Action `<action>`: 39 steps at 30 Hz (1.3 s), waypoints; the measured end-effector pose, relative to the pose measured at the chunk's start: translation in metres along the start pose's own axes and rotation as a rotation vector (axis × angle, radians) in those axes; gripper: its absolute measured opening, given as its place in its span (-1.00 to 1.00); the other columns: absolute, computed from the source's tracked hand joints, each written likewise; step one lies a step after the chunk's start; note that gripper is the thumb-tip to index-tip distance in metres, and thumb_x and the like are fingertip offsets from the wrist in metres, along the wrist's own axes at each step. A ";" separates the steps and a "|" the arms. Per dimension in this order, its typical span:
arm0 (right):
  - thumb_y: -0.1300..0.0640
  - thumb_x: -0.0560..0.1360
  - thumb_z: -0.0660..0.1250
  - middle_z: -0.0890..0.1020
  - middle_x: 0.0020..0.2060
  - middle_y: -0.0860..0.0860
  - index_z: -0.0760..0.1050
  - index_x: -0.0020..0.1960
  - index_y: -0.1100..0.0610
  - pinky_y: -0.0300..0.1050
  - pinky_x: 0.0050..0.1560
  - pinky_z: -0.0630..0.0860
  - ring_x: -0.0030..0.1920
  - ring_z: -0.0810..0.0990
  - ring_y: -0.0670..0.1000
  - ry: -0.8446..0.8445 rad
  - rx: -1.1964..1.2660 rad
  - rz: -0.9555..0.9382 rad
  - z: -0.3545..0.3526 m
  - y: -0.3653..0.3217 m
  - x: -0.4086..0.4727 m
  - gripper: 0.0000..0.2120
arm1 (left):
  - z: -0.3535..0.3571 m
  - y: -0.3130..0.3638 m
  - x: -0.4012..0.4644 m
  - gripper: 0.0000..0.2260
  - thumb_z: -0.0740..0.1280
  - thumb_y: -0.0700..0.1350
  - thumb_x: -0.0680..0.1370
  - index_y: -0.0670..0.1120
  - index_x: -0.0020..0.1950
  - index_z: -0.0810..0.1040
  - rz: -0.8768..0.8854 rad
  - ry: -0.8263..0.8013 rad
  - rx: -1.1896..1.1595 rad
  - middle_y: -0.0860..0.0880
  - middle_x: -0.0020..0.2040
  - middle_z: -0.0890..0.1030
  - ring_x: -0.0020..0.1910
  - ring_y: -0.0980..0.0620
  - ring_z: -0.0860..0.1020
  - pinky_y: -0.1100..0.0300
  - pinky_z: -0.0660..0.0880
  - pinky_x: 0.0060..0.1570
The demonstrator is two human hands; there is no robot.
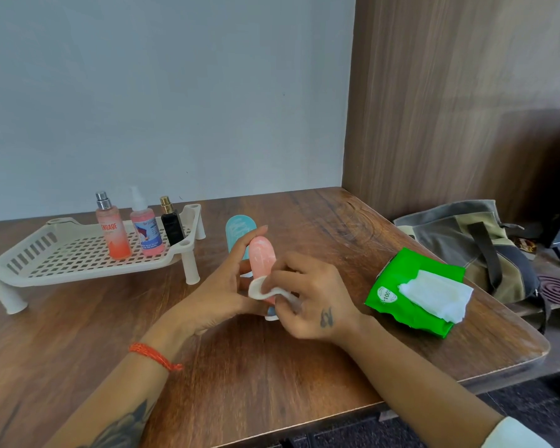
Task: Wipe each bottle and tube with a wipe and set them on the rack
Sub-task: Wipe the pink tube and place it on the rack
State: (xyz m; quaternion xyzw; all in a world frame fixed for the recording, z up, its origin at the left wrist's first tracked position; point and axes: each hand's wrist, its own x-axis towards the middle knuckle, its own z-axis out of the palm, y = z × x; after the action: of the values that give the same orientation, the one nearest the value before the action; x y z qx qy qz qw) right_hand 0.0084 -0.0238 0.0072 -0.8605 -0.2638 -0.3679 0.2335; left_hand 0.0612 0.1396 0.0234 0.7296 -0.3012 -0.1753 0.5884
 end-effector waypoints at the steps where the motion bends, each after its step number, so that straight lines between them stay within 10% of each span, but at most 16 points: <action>1: 0.15 0.28 0.32 0.60 -0.22 0.01 0.62 -0.19 0.12 -0.21 -0.32 0.48 -0.26 0.55 -0.05 -0.006 0.005 -0.011 0.001 0.001 -0.001 -0.85 | 0.000 0.000 0.000 -0.02 0.50 -0.44 0.27 0.35 0.39 0.16 0.000 -0.002 0.007 -0.09 0.29 0.44 0.19 -0.06 0.54 0.05 0.55 0.13; 12: 0.15 0.32 0.24 0.47 -0.36 -0.06 0.47 -0.32 0.08 -0.31 -0.39 0.26 -0.35 0.42 -0.06 -0.061 -0.048 0.303 0.000 0.008 0.004 -0.93 | 0.001 -0.002 0.002 -0.06 0.53 -0.37 0.29 0.43 0.30 0.14 0.016 -0.004 0.080 0.13 0.23 0.41 0.18 0.02 0.52 0.17 0.56 0.09; 17: 0.25 0.38 0.32 0.59 -0.28 0.02 0.53 -0.27 0.16 -0.15 -0.25 0.50 -0.25 0.51 -0.03 0.024 -0.021 0.490 0.004 0.015 0.003 -0.94 | 0.001 -0.001 0.002 -0.07 0.53 -0.35 0.30 0.43 0.30 0.14 0.003 -0.004 0.101 0.14 0.26 0.38 0.22 0.03 0.48 0.19 0.54 0.12; 21: 0.21 0.43 0.33 0.61 -0.19 0.04 0.58 -0.08 0.20 -0.34 -0.25 0.46 -0.21 0.52 -0.11 0.393 0.003 0.304 0.006 0.012 0.009 -0.89 | 0.000 -0.001 0.002 -0.07 0.55 -0.34 0.28 0.46 0.28 0.18 0.005 -0.022 0.080 0.01 0.33 0.38 0.24 -0.01 0.50 0.14 0.55 0.12; 29: 0.14 0.51 0.25 0.58 0.08 0.12 0.54 0.22 0.12 -0.23 0.05 0.49 0.06 0.53 0.00 0.243 -0.054 0.018 0.015 0.009 0.009 -0.69 | 0.004 0.002 -0.001 -0.07 0.48 -0.46 0.30 0.36 0.34 0.19 0.038 -0.021 0.014 0.06 0.22 0.49 0.09 0.12 0.60 0.19 0.58 -0.05; 39: 0.21 0.35 0.31 0.62 -0.26 0.06 0.70 -0.17 0.16 -0.43 -0.17 0.42 -0.24 0.54 -0.13 0.171 0.138 -0.063 0.006 0.006 0.002 -0.81 | 0.002 0.004 -0.001 -0.06 0.48 -0.47 0.28 0.35 0.35 0.25 0.017 -0.017 -0.002 -0.05 0.22 0.49 0.15 -0.01 0.58 -0.01 0.56 0.11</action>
State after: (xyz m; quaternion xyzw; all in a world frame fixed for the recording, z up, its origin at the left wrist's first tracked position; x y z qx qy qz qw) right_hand 0.0160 -0.0240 0.0041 -0.7992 -0.2945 -0.4281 0.3021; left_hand 0.0584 0.1386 0.0266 0.7250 -0.3122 -0.1767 0.5880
